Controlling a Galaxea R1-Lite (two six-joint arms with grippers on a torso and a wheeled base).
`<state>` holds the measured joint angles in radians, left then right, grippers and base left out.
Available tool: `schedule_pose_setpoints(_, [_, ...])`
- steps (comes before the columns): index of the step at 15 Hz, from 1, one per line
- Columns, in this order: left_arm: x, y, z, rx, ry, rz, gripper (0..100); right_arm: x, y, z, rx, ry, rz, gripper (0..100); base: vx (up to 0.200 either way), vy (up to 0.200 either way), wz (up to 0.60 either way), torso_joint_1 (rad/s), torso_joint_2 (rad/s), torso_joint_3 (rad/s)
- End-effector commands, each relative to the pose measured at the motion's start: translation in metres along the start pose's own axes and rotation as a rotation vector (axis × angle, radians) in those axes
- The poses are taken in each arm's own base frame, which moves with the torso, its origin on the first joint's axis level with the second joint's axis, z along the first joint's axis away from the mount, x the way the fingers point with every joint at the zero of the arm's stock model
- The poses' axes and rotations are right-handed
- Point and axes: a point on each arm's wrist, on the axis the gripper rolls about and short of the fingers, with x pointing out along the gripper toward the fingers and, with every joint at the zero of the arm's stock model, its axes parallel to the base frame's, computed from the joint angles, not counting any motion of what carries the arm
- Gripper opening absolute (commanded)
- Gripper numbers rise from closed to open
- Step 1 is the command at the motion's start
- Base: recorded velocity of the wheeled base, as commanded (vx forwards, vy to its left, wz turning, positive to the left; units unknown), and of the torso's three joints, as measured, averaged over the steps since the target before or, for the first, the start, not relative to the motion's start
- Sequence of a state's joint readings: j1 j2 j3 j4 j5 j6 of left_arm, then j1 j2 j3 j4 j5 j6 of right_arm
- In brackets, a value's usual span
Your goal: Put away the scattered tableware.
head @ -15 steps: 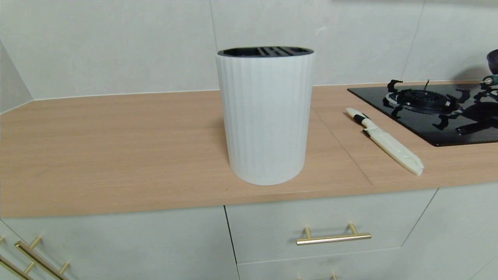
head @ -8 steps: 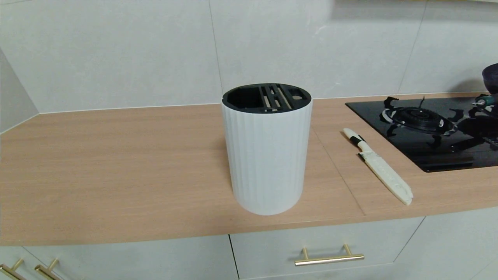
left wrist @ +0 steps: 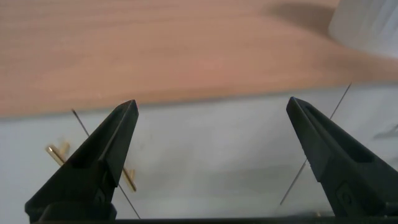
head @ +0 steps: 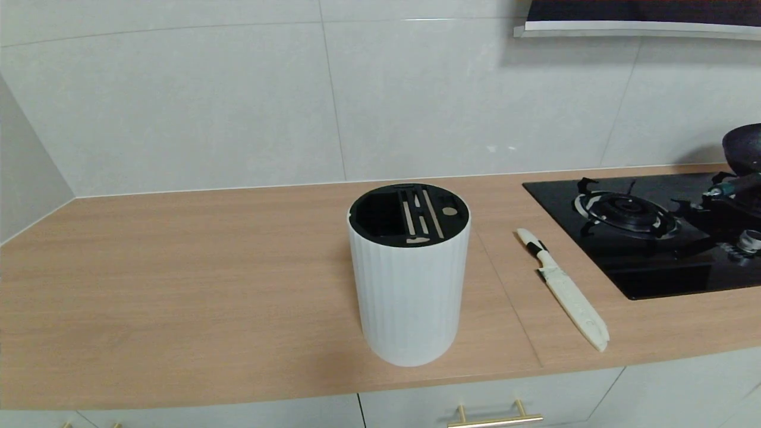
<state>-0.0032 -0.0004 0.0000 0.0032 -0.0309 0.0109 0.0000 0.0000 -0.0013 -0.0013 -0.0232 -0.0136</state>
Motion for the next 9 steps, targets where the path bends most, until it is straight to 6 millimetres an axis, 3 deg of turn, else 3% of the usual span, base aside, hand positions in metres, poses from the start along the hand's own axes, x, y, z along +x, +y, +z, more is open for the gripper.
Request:
schedule_pose_setpoints(1, [0.0000,0.0000,0.0000,0.000,0.000,0.000,100,0.0002,0.0000,-0.0003,0.000,0.003,0.000,100,0.000,0.000,0.00,0.237,-0.52,-0.271])
schedule_pose_setpoints(9, [0.0000,0.0000,0.0000,0.000,0.000,0.000,100,0.0002,0.0000,-0.0003,0.000,0.003,0.002,100,0.000,0.000,0.00,0.271,-0.56,-0.292])
